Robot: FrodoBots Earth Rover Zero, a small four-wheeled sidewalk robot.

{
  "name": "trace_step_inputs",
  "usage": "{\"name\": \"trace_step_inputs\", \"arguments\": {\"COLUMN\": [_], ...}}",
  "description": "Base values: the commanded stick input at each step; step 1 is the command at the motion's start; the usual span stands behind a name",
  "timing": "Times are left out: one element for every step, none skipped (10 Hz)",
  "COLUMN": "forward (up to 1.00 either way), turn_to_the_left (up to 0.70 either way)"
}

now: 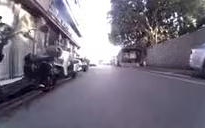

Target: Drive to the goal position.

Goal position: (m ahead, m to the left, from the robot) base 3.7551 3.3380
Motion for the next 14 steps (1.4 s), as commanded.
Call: {"name": "trace_step_inputs", "arguments": {"forward": [0.7, 0.7, 0.7, 0.7, 0.7, 0.7, 0.7, 0.7, 0.7, 0.7, 0.7, 0.7, 0.7, 0.7], "turn_to_the_left": [0.0, 0.0, 0.0, 0.01, 0.0, 0.01, 0.01, 0.01, 0.01, 0.01, 0.01, 0.01, 0.01, 0.01]}}
